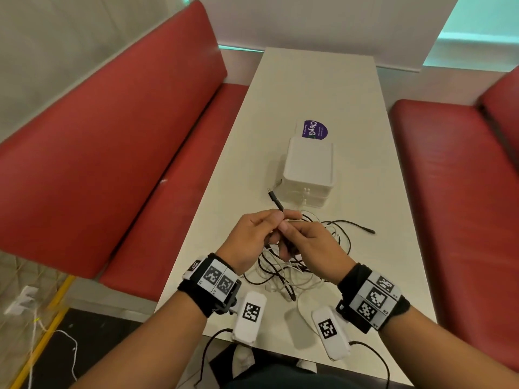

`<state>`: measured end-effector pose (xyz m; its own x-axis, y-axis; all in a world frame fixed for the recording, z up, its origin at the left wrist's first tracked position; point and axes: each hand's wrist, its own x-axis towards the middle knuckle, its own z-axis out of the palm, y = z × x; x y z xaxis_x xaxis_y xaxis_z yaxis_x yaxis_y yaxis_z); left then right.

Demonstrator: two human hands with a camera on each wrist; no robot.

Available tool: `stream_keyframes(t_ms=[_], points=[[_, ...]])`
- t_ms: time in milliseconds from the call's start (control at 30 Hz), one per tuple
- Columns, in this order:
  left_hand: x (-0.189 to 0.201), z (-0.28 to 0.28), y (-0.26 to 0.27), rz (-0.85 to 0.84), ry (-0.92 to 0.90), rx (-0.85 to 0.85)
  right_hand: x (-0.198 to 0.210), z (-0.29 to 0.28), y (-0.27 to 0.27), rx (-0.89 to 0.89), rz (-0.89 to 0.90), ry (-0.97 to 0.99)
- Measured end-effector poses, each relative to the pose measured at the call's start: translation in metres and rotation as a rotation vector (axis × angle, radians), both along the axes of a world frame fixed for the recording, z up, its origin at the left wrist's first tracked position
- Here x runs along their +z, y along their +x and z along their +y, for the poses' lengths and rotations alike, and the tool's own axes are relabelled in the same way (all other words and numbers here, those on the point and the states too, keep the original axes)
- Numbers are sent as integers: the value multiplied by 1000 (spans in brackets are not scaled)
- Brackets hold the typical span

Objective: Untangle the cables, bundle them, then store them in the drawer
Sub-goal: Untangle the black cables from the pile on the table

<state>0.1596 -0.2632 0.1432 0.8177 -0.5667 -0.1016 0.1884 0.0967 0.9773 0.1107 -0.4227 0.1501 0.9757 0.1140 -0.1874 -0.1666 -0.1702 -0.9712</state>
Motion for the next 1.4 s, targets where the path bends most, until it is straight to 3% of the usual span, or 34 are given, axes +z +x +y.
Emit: stream_keyframes(t_ms=[100, 200, 267, 333, 433, 533, 633, 700, 767, 833, 900, 1033, 1100, 1267, 1400], points=[[-1, -7, 0, 33, -3, 110, -8, -2, -1, -12, 47, -8], [8, -11, 3, 162, -204, 231, -22, -5, 1, 64, 14, -149], [11, -10, 8, 148, -194, 246, -29, -8, 4, 138, 13, -262], [6, -5, 12, -10, 33, 232, -30, -8, 9, 152, -10, -370], [1, 5, 21, -291, 429, 215, -26, -11, 20, 104, -182, -555], [18, 12, 30, -429, 554, 276, -26, -14, 32, 185, -272, -824], [42, 12, 30, -417, 428, 238, -35, -13, 37, 194, -64, -702], [43, 10, 25, -525, 621, 129, -35, -10, 40, 153, -51, -649], [31, 12, 20, -653, 911, 31, -27, -13, 42, 26, -198, -638], [15, 13, 15, -712, 1028, -27, -17, -16, 41, -103, -470, -664], [14, 14, 16, -641, 918, 15, -13, -12, 36, -151, -643, -712], [27, 16, 19, -385, 469, 52, -34, -15, 31, -108, -410, -465], [29, 19, 20, -302, 292, 51, -48, -20, 31, -22, -295, -465], [15, 24, 22, -272, 361, 205, -50, -20, 39, 25, -132, -561], [-2, 34, 27, -298, 583, 259, -26, -23, 35, -118, -149, -337]])
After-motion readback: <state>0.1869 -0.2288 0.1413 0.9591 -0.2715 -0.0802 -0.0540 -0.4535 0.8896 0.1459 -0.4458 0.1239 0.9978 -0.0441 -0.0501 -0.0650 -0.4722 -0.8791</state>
